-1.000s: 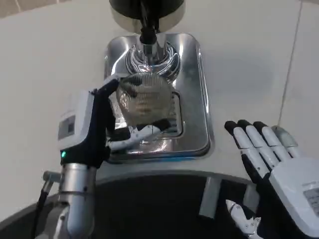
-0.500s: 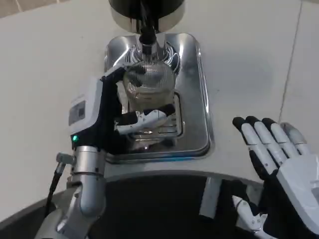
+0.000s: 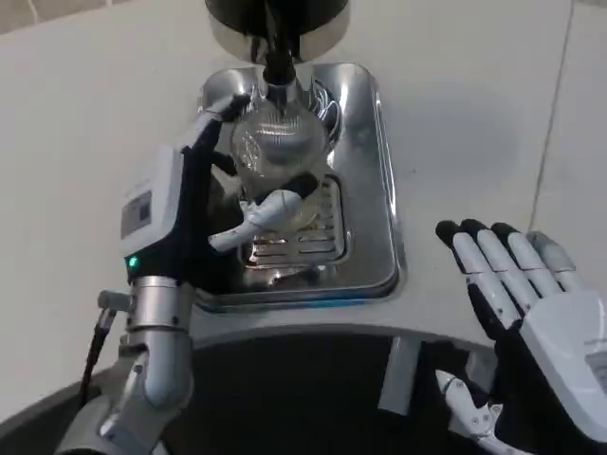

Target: Grasp the cup under the faucet to collect the drink, then remove the cup.

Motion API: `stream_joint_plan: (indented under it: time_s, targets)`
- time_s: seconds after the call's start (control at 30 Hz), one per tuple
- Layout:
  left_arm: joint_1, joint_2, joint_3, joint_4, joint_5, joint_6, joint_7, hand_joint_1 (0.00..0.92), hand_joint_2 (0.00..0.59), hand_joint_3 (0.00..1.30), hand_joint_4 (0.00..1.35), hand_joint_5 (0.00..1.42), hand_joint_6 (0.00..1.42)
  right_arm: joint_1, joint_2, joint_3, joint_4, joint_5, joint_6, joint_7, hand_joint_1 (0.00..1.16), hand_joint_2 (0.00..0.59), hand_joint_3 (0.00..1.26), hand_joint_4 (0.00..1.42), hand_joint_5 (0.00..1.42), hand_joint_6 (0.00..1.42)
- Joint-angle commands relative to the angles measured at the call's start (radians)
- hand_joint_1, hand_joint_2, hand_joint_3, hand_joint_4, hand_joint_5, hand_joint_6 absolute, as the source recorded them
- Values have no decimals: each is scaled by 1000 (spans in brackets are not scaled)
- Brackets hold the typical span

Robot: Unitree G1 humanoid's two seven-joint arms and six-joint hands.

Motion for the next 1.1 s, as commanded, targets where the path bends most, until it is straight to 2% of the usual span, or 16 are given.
stream_joint_plan:
  time_s: [0.03,0.17,0.27,0.33,0.4,0.5,0.6,0.63,0.7,0.8,0.9,1.1]
  targets:
    - [56,43,-28,-82,30,-28,11,155,29,220,167,570,765,6,-5,-1,15,20,-15,-16,358,586,0,0,0,0]
    - [109,55,-14,-160,-4,-21,-19,142,21,217,150,554,731,6,-4,-4,14,31,-21,-24,359,586,0,0,0,0]
    - [203,81,26,-295,-30,-9,-48,136,20,193,130,519,679,3,11,-4,-1,54,-13,-19,359,586,0,0,0,0]
    - [287,104,61,-404,-31,9,-70,135,18,171,90,448,538,-6,22,-1,-10,72,-6,-11,358,586,0,0,0,0]
    - [376,129,96,-511,-24,36,-95,102,29,74,8,330,310,-38,53,7,-24,110,22,9,358,586,0,0,0,0]
    - [549,185,156,-684,2,89,-163,32,58,2,0,212,179,-110,102,21,-40,165,78,49,358,586,0,0,0,0]
    - [716,225,196,-830,48,143,-240,1,76,0,0,67,70,-285,180,66,-36,216,180,118,357,586,0,0,0,0]
    - [759,231,199,-863,70,159,-259,0,78,0,0,28,36,-357,214,79,-16,243,227,141,358,585,0,0,0,0]
    - [815,228,197,-903,96,179,-281,0,79,0,0,6,18,-463,251,95,24,282,293,174,361,585,0,0,0,0]
    - [852,211,196,-935,111,194,-296,0,83,0,0,0,14,-606,277,111,76,318,361,206,365,586,0,0,0,0]
    - [871,201,189,-956,123,203,-298,0,85,0,0,0,11,-718,289,108,111,377,415,233,370,586,0,0,0,0]
    - [888,186,194,-971,135,202,-293,0,87,0,0,0,1,-850,284,79,144,529,481,259,415,586,0,0,0,0]
